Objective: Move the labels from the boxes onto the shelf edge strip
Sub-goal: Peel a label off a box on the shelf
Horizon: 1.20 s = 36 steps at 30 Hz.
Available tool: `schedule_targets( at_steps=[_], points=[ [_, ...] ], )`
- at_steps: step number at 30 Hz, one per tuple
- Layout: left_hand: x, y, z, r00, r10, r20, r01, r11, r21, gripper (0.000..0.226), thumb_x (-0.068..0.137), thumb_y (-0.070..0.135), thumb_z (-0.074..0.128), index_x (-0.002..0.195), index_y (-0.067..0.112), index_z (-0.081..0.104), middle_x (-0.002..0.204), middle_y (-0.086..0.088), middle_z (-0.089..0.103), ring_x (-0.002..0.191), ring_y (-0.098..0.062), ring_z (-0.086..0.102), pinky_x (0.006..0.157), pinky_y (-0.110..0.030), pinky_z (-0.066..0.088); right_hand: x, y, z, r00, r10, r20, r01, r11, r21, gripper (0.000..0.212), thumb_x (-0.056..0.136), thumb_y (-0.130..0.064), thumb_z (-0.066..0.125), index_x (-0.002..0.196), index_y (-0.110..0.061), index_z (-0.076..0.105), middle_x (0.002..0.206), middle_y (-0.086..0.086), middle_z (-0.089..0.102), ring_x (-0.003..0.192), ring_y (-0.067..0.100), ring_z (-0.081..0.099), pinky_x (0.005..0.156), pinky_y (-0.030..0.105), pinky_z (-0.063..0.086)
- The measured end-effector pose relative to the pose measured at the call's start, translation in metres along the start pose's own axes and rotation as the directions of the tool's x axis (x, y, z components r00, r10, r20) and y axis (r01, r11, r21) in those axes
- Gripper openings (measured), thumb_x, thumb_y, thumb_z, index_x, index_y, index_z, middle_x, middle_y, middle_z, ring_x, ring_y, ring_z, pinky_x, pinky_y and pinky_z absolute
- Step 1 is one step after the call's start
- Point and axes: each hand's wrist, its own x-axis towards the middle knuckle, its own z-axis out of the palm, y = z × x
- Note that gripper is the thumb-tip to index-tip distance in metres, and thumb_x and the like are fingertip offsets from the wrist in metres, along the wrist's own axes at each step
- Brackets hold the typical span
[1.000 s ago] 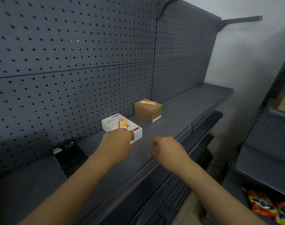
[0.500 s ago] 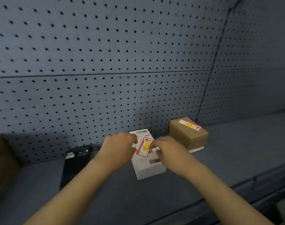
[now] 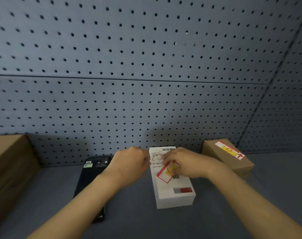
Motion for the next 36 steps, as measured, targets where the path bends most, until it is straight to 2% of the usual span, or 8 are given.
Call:
schedule_targets(
  at_steps=[3,7,12,18,25,29,32,36],
  points=[
    [0.002,-0.002,0.0,1.0,0.009,0.013,-0.009,1.0,-0.003,0.022,0.094,0.034,0.044,0.096,0.025,0.064,0.096,0.004,0.068,0.081,-0.019,0.065,0.076,-0.036,0.055,0.006,0.005,-0.004,1.0,-0.024,-0.005,0.024,0.999,0.026,0.031,0.081,-0.031,0.071,0.109,-0.034,0.061,0.134,-0.012,0.048,0.125,0.01,0.034,0.109,0.035,0.033],
    [0.0,-0.001,-0.001,0.999,0.028,0.021,-0.027,0.999,-0.018,0.023,0.095,0.037,0.044,0.099,0.026,0.064,0.099,0.006,0.068,0.083,-0.017,0.065,0.077,-0.034,0.055,0.012,0.009,-0.009,0.999,-0.045,0.02,0.045,0.999,0.028,0.029,0.08,-0.033,0.072,0.106,-0.028,0.063,0.13,-0.012,0.046,0.121,0.011,0.035,0.105,0.033,0.034],
    [-0.015,-0.006,-0.006,1.0,0.013,0.002,-0.013,0.999,-0.047,0.024,0.095,0.034,0.044,0.098,0.025,0.066,0.095,0.007,0.068,0.079,-0.013,0.064,0.073,-0.029,0.053,0.016,0.011,-0.011,0.997,-0.018,0.078,0.011,0.996,0.084,0.013,0.078,-0.03,0.075,0.084,-0.031,0.063,0.12,-0.013,0.046,0.116,0.011,0.043,0.101,0.033,0.042],
    [-0.043,-0.018,-0.01,0.998,-0.064,-0.028,0.064,0.998,-0.011,0.024,0.095,0.035,0.044,0.097,0.025,0.065,0.096,0.006,0.069,0.081,-0.016,0.064,0.074,-0.03,0.053,0.018,0.01,-0.015,0.988,0.044,0.145,-0.065,0.988,0.141,0.039,0.076,-0.024,0.077,0.109,-0.029,0.055,0.106,-0.01,0.055,0.088,0.006,0.056,0.073,0.023,0.049],
    [-0.074,-0.021,-0.019,0.969,-0.227,-0.093,0.23,0.973,0.026,0.024,0.095,0.034,0.043,0.096,0.025,0.065,0.098,0.003,0.069,0.084,-0.021,0.064,0.073,-0.032,0.052,0.021,0.003,-0.022,0.978,0.083,0.19,-0.086,0.996,0.009,0.021,0.076,-0.031,0.076,0.089,-0.029,0.059,0.097,-0.01,0.061,0.085,0.006,0.06,0.073,0.023,0.049],
    [-0.106,-0.024,-0.024,0.929,-0.345,-0.136,0.356,0.932,0.07,0.024,0.094,0.035,0.042,0.096,0.026,0.064,0.1,0.003,0.067,0.085,-0.022,0.063,0.073,-0.034,0.052,0.019,-0.04,-0.021,0.998,-0.056,0.003,0.056,0.997,0.05,0.017,0.077,-0.022,0.076,0.082,-0.025,0.06,0.092,-0.003,0.063,0.079,0.009,0.059,0.063,0.023,0.044],
    [-0.136,-0.027,-0.032,0.896,-0.415,-0.158,0.432,0.896,0.1,0.024,0.095,0.033,0.042,0.103,0.025,0.064,0.105,0.002,0.066,0.092,-0.022,0.063,0.076,-0.035,0.052,0.016,-0.093,-0.012,0.976,-0.217,-0.021,0.218,0.969,0.116,0.016,0.077,-0.02,0.077,0.084,-0.02,0.063,0.085,0.002,0.067,0.071,0.013,0.06,0.064,0.028,0.046],
    [-0.188,-0.039,-0.045,0.837,-0.512,-0.195,0.54,0.829,0.143,0.024,0.093,0.029,0.041,0.099,0.021,0.062,0.102,-0.001,0.065,0.09,-0.025,0.062,0.072,-0.034,0.05,0.011,-0.168,0.005,0.913,-0.405,-0.037,0.405,0.898,0.172,0.016,0.08,-0.017,0.074,0.092,-0.021,0.065,0.08,-0.007,0.064,0.071,0.01,0.061,0.067,0.029,0.05]
  ],
)
